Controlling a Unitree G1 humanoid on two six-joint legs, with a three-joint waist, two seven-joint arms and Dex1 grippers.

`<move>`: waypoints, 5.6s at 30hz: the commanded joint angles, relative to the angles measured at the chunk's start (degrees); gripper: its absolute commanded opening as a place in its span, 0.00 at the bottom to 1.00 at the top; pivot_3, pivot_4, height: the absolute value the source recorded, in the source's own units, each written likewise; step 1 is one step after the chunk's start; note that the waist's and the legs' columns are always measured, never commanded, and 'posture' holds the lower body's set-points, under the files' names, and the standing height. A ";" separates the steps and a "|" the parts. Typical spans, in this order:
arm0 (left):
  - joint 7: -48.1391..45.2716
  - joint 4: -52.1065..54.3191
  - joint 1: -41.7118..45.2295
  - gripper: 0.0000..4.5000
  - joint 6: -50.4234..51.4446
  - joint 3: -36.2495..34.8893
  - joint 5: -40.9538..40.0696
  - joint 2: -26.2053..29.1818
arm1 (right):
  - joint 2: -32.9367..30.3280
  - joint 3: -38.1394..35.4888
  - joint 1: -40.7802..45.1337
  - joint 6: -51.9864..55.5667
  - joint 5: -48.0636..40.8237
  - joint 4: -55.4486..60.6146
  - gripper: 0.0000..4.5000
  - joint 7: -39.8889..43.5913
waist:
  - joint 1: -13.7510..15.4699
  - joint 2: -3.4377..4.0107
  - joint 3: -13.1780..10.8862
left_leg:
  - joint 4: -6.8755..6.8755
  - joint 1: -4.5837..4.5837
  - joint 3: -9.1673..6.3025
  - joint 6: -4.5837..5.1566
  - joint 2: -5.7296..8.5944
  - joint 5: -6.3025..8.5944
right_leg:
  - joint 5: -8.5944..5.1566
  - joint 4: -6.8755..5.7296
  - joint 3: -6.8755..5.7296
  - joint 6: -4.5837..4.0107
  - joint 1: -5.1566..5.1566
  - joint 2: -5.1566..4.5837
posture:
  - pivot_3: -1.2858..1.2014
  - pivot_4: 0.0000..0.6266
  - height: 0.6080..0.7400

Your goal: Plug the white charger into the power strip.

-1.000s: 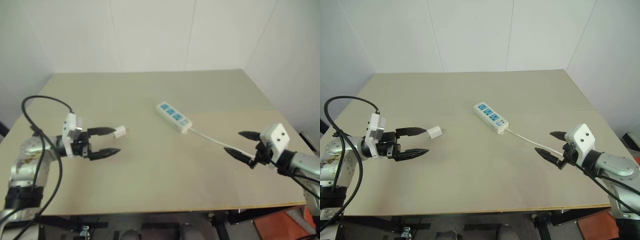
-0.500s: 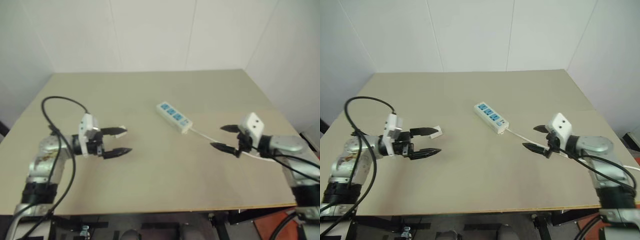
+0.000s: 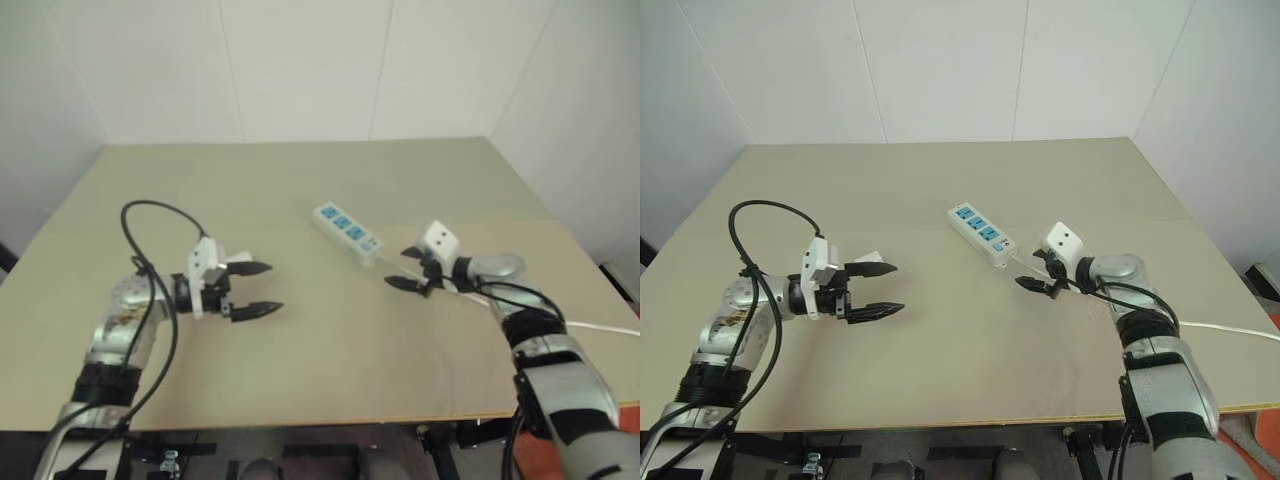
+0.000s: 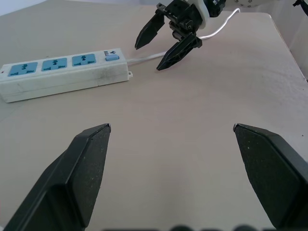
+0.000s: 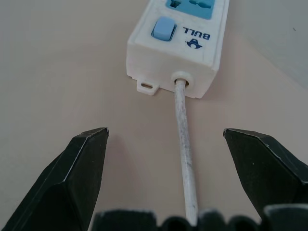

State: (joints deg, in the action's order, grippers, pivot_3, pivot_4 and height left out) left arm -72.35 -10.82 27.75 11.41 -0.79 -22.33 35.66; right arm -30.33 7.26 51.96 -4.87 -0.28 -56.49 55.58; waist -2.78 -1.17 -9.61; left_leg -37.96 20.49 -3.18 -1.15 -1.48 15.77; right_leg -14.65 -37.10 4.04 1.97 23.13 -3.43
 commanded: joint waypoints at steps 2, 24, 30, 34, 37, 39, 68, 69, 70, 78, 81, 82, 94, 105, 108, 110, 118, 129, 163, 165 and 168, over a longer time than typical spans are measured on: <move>0.50 2.16 0.53 1.00 -0.45 -0.24 -0.33 0.03 | 0.70 -1.93 4.63 0.79 -0.08 -6.51 0.91 0.42 | -0.19 0.00 0.00 | 0.00 -0.01 0.02 -0.01 0.00 0.00 | 0.00 -0.01 0.02 -0.01 0.00 0.00 | 0.52 0.24 1.00; -0.05 0.62 2.02 1.00 -0.89 0.93 0.32 -0.81 | -3.48 -3.44 -4.48 -1.64 -2.48 10.58 0.00 9.97 | -0.96 0.01 0.00 | 0.00 0.04 -0.03 0.00 -0.01 0.00 | 0.01 -0.02 0.00 0.00 0.01 0.00 | 0.52 0.24 1.00; -0.45 0.01 2.31 1.00 -1.19 1.13 0.64 -0.69 | -11.91 -7.13 -20.80 4.50 -6.30 33.29 0.00 11.37 | -0.02 0.01 -0.01 | -0.01 0.10 -0.05 0.00 0.00 0.00 | 0.00 -0.01 -0.03 0.01 0.03 -0.01 | 0.52 0.24 1.00; -0.83 -1.97 3.91 1.00 -1.75 1.66 1.08 -1.21 | -15.65 -11.11 -28.87 8.45 -9.66 41.51 0.00 10.93 | 0.22 0.01 -0.01 | -0.01 0.00 -0.02 0.00 0.01 0.00 | 0.01 -0.03 0.00 0.01 -0.03 0.01 | 0.52 0.24 1.00; -1.47 -3.00 4.89 1.00 -2.11 2.17 1.24 -1.78 | -15.94 -13.04 -31.91 9.13 -11.51 44.37 0.00 9.98 | 0.12 0.01 -0.01 | -0.01 -0.04 -0.01 0.00 0.01 0.00 | 0.01 -0.02 0.01 0.02 -0.07 0.02 | 0.52 0.24 1.00; -1.87 -3.73 5.38 1.00 -2.50 2.46 1.64 -2.16 | -15.62 -13.11 -32.54 9.12 -11.86 45.43 0.00 9.29 | 0.03 0.01 -0.01 | -0.01 -0.05 0.00 0.00 0.01 0.00 | 0.01 -0.02 0.02 0.02 -0.09 0.03 | 0.52 0.24 1.00; -0.09 -3.20 4.41 1.00 -3.67 2.09 1.94 -2.24 | 4.92 -15.02 -37.86 10.47 -19.10 57.29 0.99 -11.44 | 0.35 -0.01 0.00 | -0.01 -0.01 -0.04 -0.01 -0.01 0.00 | 0.01 -0.01 -0.01 0.02 -0.05 0.04 | 0.52 0.24 1.00; -0.10 -3.33 4.43 1.00 -3.74 2.15 1.97 -2.30 | 5.31 -14.79 -37.90 10.43 -19.08 57.02 0.99 -11.55 | 0.35 -0.01 0.00 | -0.01 -0.02 -0.04 -0.01 -0.01 0.00 | 0.01 -0.01 -0.01 0.02 -0.04 0.04 | 0.52 0.24 1.00; -0.11 -3.47 4.47 1.00 -3.82 2.25 2.04 -2.38 | 5.66 -14.59 -37.86 10.05 -18.87 56.46 0.99 -11.69 | 0.35 -0.01 0.00 | -0.01 -0.02 -0.04 -0.01 -0.01 0.00 | 0.01 -0.01 -0.01 0.02 -0.04 0.04 | 0.52 0.24 1.00; -0.36 -4.15 5.19 1.00 -4.00 2.75 2.38 -2.84 | 6.58 -13.95 -36.02 5.18 -16.24 48.55 0.99 -12.37 | 0.33 -0.01 0.00 | -0.01 -0.02 -0.03 -0.01 0.00 0.00 | 0.01 0.00 -0.01 0.02 -0.06 0.04 | 0.52 0.24 1.00; -0.48 -4.11 5.04 1.00 -4.24 2.76 2.70 -2.57 | 6.45 -13.72 -35.41 3.54 -15.73 45.69 0.99 -11.75 | 0.30 -0.01 0.00 | -0.01 -0.03 -0.03 -0.01 0.00 0.00 | 0.01 -0.01 -0.01 0.02 -0.06 0.05 | 0.52 0.24 1.00; -0.54 -3.92 4.87 1.00 -4.29 2.76 2.85 -2.41 | 6.41 -13.72 -35.18 3.18 -15.70 44.73 0.99 -11.51 | 0.24 -0.01 0.00 | -0.01 -0.03 -0.03 -0.01 -0.01 0.00 | 0.01 -0.01 0.00 0.02 -0.06 0.05 | 0.52 0.24 1.00; -0.59 -3.31 4.40 1.00 -4.19 2.65 3.10 -2.37 | 6.93 -12.06 -31.24 0.62 -15.99 38.17 0.99 -7.80 | 0.17 -0.01 0.00 | -0.01 -0.04 -0.03 -0.01 -0.01 0.00 | 0.02 -0.01 0.00 0.02 -0.07 0.04 | 0.52 0.24 1.00; -0.33 -2.86 4.11 1.00 -3.94 2.46 2.77 -2.51 | 7.40 -11.70 -29.16 -0.93 -15.55 34.16 0.99 -6.50 | 0.22 -0.01 0.01 | -0.01 -0.04 -0.03 -0.01 -0.01 0.00 | 0.02 -0.01 0.00 0.02 -0.07 0.04 | 0.52 0.24 1.00; -0.31 -2.71 4.14 1.00 -3.84 2.37 2.58 -2.56 | 7.59 -11.65 -28.81 -1.22 -15.52 33.38 0.99 -6.48 | 0.21 -0.01 0.01 | -0.01 -0.05 -0.03 -0.01 -0.01 0.00 | 0.02 -0.02 0.00 0.02 -0.06 0.05 | 0.52 0.24 1.00; -0.27 -2.68 4.15 1.00 -3.86 2.34 2.55 -2.59 | 7.61 -11.64 -28.51 -1.35 -15.54 32.91 0.99 -6.46 | 0.18 -0.01 0.01 | -0.01 -0.04 -0.03 -0.01 -0.01 0.00 | 0.01 -0.02 0.00 0.02 -0.06 0.05 | 0.52 0.24 1.00; -0.08 -2.70 4.15 1.00 -3.89 2.54 2.70 -2.79 | 8.03 -11.94 -27.95 -2.49 -15.41 30.56 0.79 -5.98 | 0.17 -0.01 0.01 | -0.01 -0.05 -0.03 -0.01 -0.01 0.00 | 0.02 -0.01 0.00 0.02 -0.06 0.05 | 0.52 0.24 1.00; 0.04 -2.42 4.56 1.00 -3.78 2.11 2.82 -2.14 | 7.86 -10.40 -28.28 -2.51 -15.46 32.91 0.76 -2.90 | 0.12 -0.01 0.01 | -0.01 -0.05 -0.03 -0.01 -0.02 0.00 | 0.02 -0.02 0.00 0.02 -0.06 0.05 | 0.52 0.24 1.00; 2.95 -64.46 59.59 1.00 4.70 25.23 41.62 -6.25 | 10.31 2.09 -28.08 -1.27 -10.05 39.32 0.76 2.56 | -1.32 -0.20 -0.13 | 0.01 0.11 -0.15 -0.01 0.13 -0.01 | -0.03 -0.01 -0.01 0.11 0.07 0.05 | 0.52 0.24 1.00; 2.80 -65.15 59.06 1.00 4.05 26.04 43.10 -6.57 | 10.92 2.17 -27.95 -2.05 -9.59 38.64 0.76 1.91 | -1.34 -0.20 -0.13 | 0.01 0.08 -0.15 -0.01 0.13 -0.01 | -0.03 -0.04 0.00 0.11 0.07 0.06 | 0.52 0.24 1.00; 3.75 -66.05 57.64 1.00 4.42 26.22 44.63 -6.92 | 11.44 2.12 -28.21 -2.92 -8.77 38.41 0.76 0.95 | -1.38 -0.20 -0.13 | 0.01 0.06 -0.15 -0.01 0.13 -0.01 | -0.03 -0.06 0.01 0.11 0.07 0.07 | 0.52 0.24 1.00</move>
State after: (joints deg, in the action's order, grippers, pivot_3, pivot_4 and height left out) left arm -69.20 -76.71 85.40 16.23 25.17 21.08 28.53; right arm -19.27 8.70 23.57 -6.40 -10.03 -18.26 57.31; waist -4.16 -1.37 -9.73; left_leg -37.95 20.55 -3.33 -1.17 -1.35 15.76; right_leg -14.68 -37.16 4.05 2.09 23.20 -3.37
